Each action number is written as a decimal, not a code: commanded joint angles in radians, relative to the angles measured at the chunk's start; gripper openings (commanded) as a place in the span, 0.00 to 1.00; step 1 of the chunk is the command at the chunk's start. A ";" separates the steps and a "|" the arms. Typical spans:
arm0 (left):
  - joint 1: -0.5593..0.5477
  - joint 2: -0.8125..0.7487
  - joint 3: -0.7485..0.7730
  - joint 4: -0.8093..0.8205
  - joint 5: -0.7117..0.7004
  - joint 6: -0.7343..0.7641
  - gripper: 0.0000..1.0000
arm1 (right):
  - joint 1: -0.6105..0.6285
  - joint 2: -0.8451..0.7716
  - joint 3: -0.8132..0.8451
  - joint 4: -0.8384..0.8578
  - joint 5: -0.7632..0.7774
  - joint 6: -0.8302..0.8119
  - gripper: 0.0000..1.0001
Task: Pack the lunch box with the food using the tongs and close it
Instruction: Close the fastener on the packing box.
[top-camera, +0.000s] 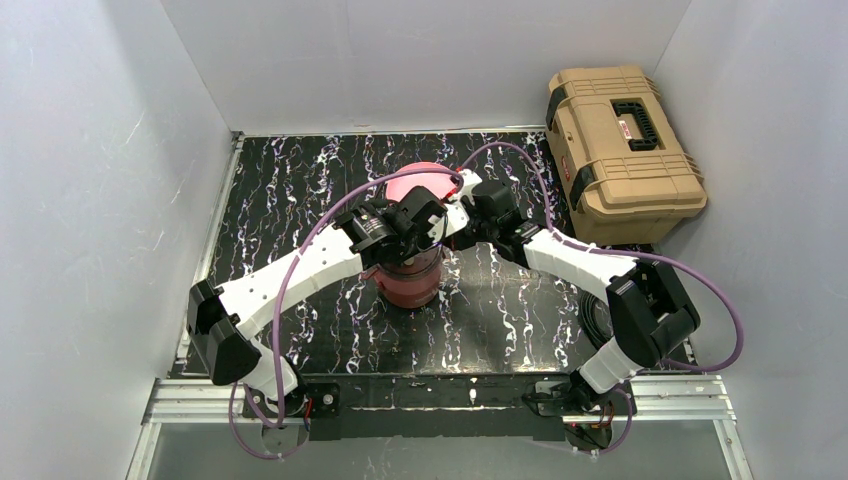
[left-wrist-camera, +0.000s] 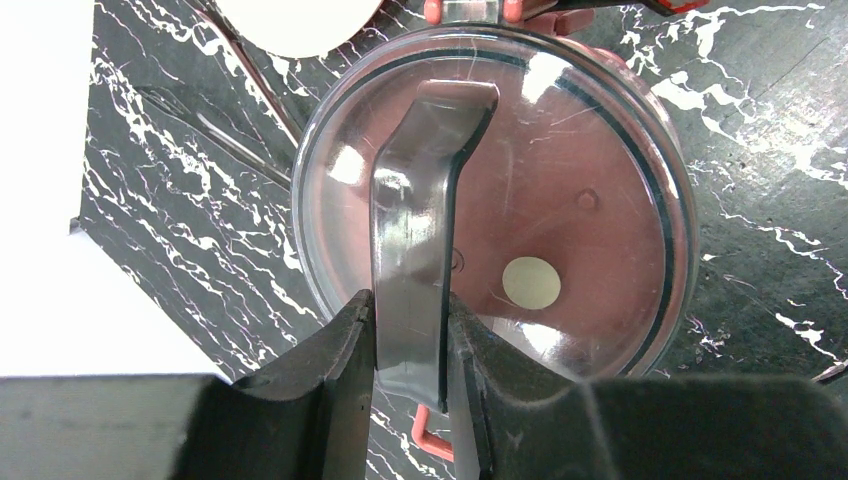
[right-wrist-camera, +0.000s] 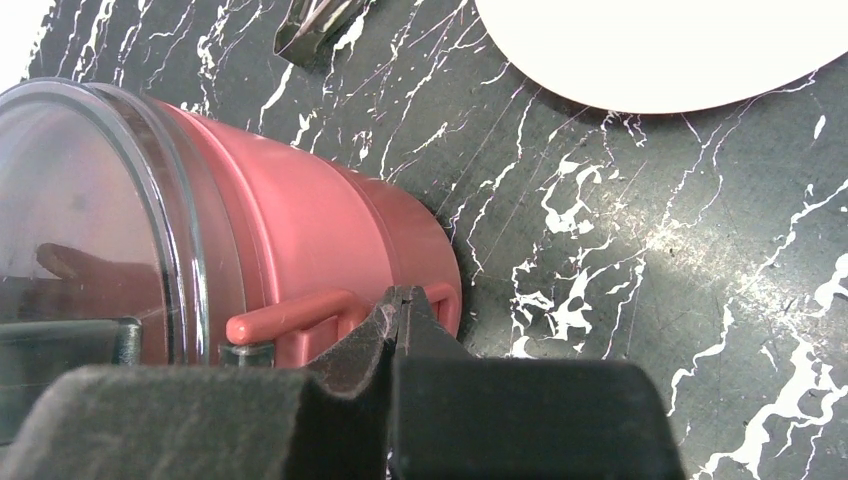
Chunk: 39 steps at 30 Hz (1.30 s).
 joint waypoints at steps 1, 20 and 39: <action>0.014 0.150 -0.085 0.053 0.241 -0.052 0.00 | 0.163 -0.003 0.036 0.056 -0.290 -0.029 0.01; 0.016 0.182 -0.097 0.133 0.259 -0.086 0.00 | 0.244 -0.007 0.033 0.073 -0.223 0.044 0.01; 0.019 0.140 -0.119 0.121 0.219 -0.080 0.00 | 0.257 -0.085 -0.022 -0.047 0.123 0.149 0.06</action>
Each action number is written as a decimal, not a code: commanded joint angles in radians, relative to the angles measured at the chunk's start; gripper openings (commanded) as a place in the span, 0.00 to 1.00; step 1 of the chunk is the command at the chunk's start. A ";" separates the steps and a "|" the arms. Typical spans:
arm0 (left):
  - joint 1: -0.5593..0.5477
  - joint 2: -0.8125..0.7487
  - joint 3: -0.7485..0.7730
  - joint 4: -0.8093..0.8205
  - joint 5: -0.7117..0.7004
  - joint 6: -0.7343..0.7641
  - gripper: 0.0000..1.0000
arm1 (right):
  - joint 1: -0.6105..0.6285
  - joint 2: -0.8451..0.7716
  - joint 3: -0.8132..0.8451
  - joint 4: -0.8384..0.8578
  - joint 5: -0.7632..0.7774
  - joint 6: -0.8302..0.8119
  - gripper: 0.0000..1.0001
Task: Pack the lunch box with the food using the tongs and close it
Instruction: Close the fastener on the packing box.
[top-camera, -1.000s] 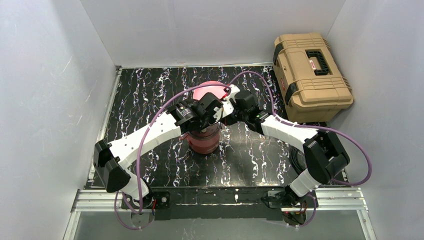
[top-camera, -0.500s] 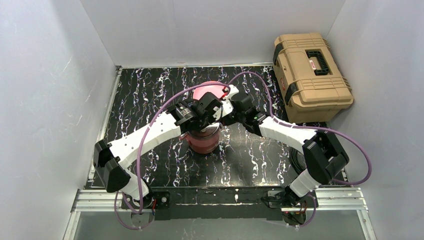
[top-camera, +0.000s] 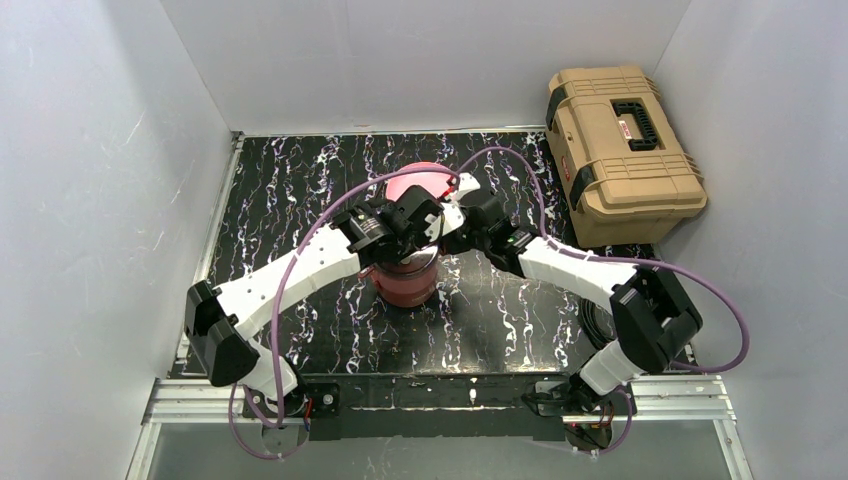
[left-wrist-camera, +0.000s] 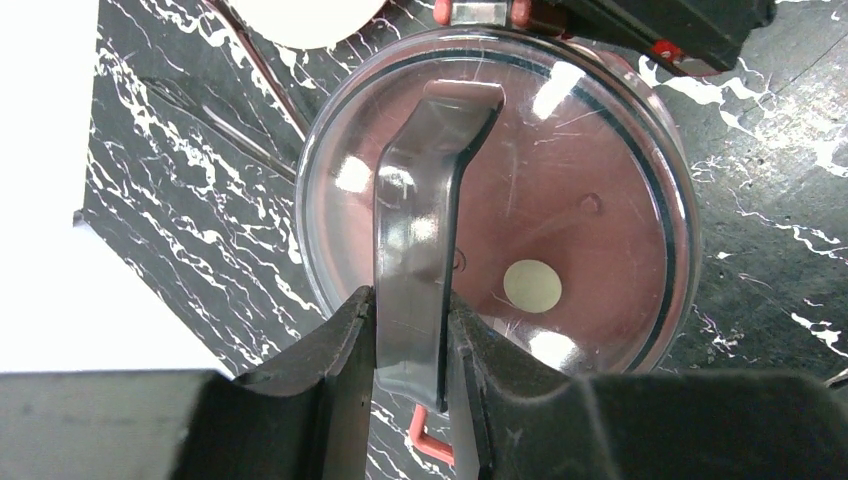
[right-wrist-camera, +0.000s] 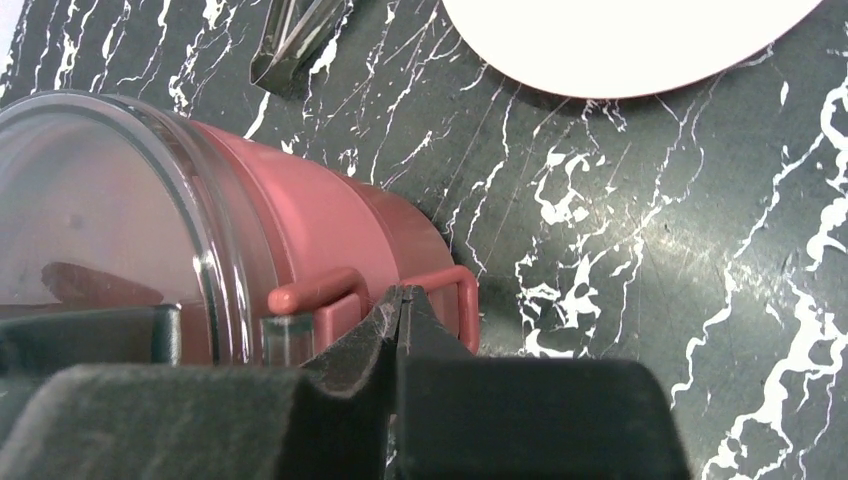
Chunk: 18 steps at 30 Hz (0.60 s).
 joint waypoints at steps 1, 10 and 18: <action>0.006 0.130 -0.109 0.116 0.216 -0.082 0.01 | 0.160 -0.081 -0.020 -0.087 -0.049 0.081 0.12; 0.012 0.054 -0.072 0.075 0.167 -0.098 0.33 | 0.103 -0.226 -0.082 -0.224 0.195 0.099 0.34; 0.019 -0.009 0.006 0.063 0.172 -0.114 0.71 | 0.044 -0.321 -0.079 -0.335 0.274 0.087 0.48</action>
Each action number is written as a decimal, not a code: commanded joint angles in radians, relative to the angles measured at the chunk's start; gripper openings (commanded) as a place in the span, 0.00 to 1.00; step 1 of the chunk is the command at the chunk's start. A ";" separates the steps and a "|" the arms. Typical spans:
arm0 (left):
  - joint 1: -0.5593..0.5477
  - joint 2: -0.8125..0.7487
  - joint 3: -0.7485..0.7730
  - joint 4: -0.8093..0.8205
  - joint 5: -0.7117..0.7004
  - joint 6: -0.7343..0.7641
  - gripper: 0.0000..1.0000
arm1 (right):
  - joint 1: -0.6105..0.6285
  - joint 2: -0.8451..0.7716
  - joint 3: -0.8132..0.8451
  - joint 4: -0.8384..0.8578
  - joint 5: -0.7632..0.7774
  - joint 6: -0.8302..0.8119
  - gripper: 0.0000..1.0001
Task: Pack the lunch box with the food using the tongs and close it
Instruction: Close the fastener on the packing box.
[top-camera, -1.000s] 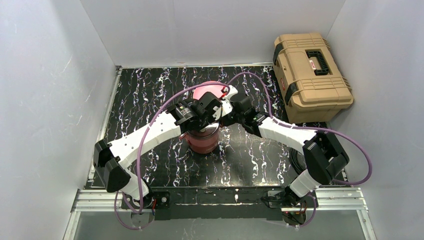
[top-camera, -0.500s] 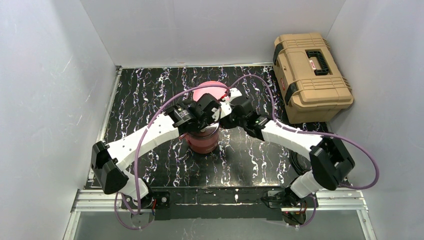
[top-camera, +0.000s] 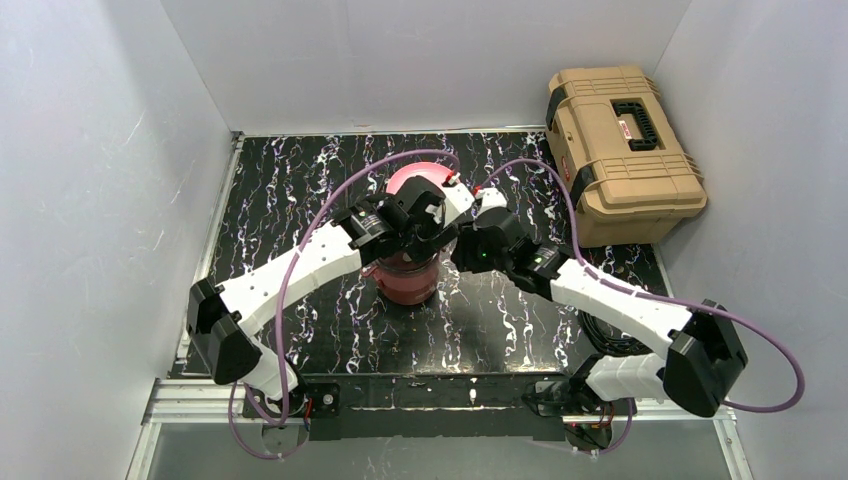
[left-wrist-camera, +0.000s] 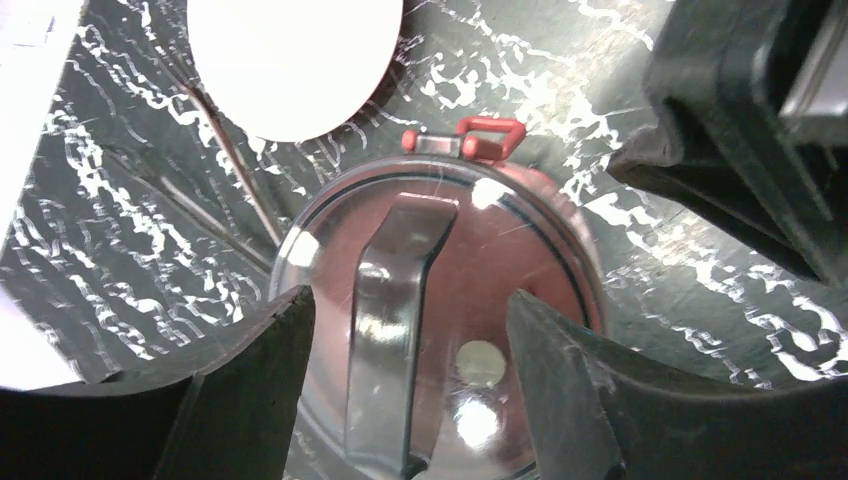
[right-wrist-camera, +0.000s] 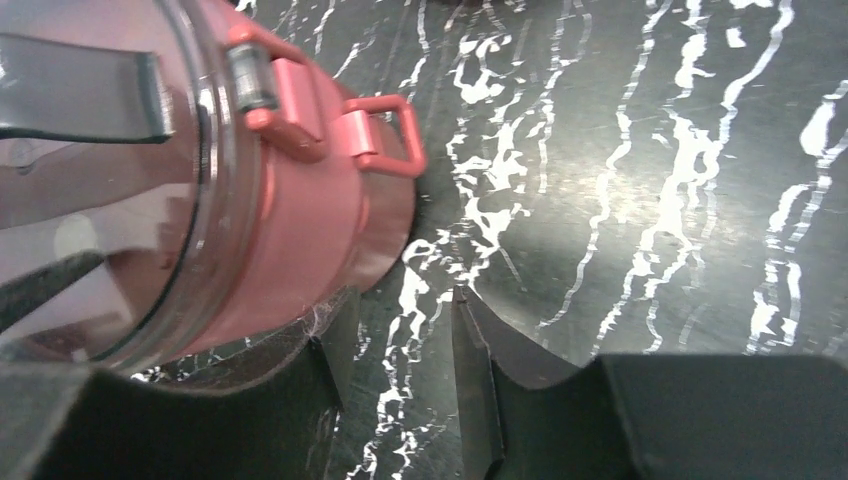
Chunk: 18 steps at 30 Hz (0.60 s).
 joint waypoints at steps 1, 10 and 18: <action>0.009 -0.008 0.010 -0.105 0.095 -0.046 0.77 | -0.035 -0.072 0.005 -0.064 0.066 0.004 0.51; 0.045 -0.189 0.047 -0.178 0.243 -0.172 0.98 | -0.104 -0.136 0.015 -0.052 -0.044 -0.046 0.74; 0.331 -0.368 -0.057 -0.243 0.387 -0.455 0.98 | -0.109 -0.125 0.050 0.085 -0.316 -0.072 0.93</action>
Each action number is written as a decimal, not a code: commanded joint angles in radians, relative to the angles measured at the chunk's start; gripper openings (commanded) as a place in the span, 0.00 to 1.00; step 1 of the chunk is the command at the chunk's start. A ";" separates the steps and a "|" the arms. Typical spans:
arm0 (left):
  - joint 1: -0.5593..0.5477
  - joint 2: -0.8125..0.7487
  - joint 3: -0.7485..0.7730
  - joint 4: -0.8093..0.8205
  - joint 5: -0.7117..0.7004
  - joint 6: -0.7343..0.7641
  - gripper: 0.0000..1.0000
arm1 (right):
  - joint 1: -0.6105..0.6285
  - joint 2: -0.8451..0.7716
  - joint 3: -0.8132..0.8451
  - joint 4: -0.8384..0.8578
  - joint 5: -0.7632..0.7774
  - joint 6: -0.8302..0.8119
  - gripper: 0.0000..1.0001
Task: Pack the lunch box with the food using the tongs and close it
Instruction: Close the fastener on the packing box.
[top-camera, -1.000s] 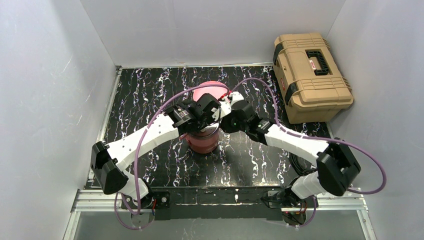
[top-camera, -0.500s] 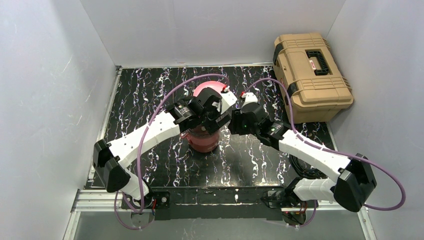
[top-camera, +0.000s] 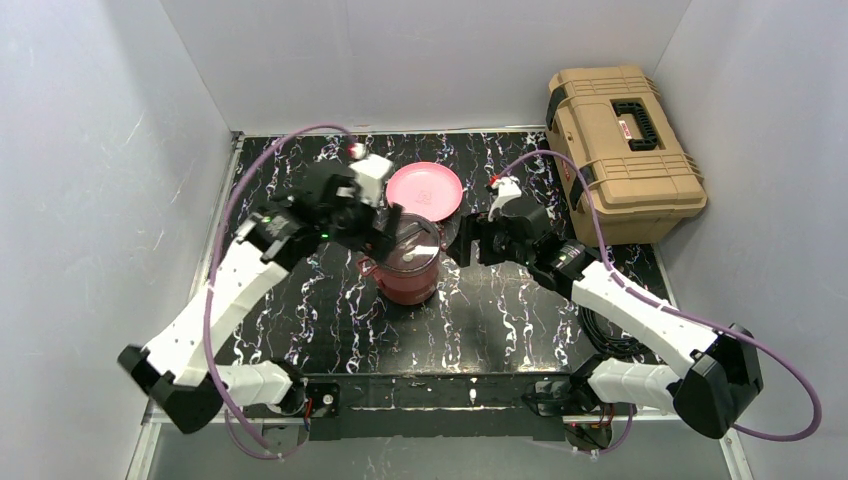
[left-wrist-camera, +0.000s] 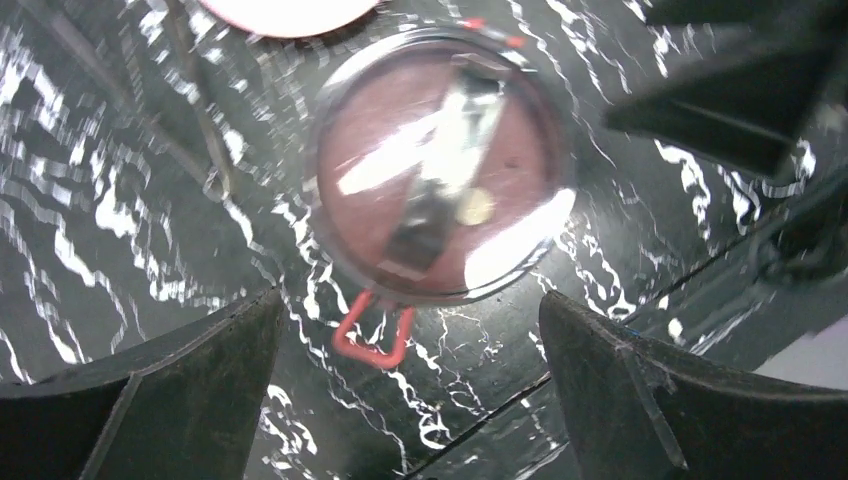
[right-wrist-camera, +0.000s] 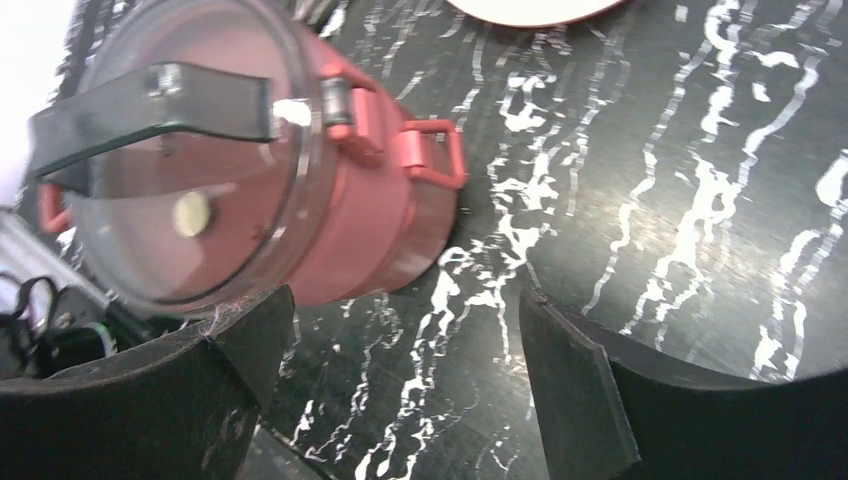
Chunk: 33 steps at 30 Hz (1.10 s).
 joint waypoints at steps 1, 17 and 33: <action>0.191 -0.143 -0.100 -0.037 0.134 -0.190 0.98 | 0.000 0.009 0.048 0.136 -0.190 -0.013 0.93; 0.435 -0.296 -0.474 0.106 0.246 -0.404 0.72 | 0.000 0.206 0.150 0.229 -0.226 -0.109 0.91; 0.435 -0.195 -0.537 0.188 0.311 -0.411 0.47 | -0.001 0.283 0.189 0.233 -0.330 -0.346 0.78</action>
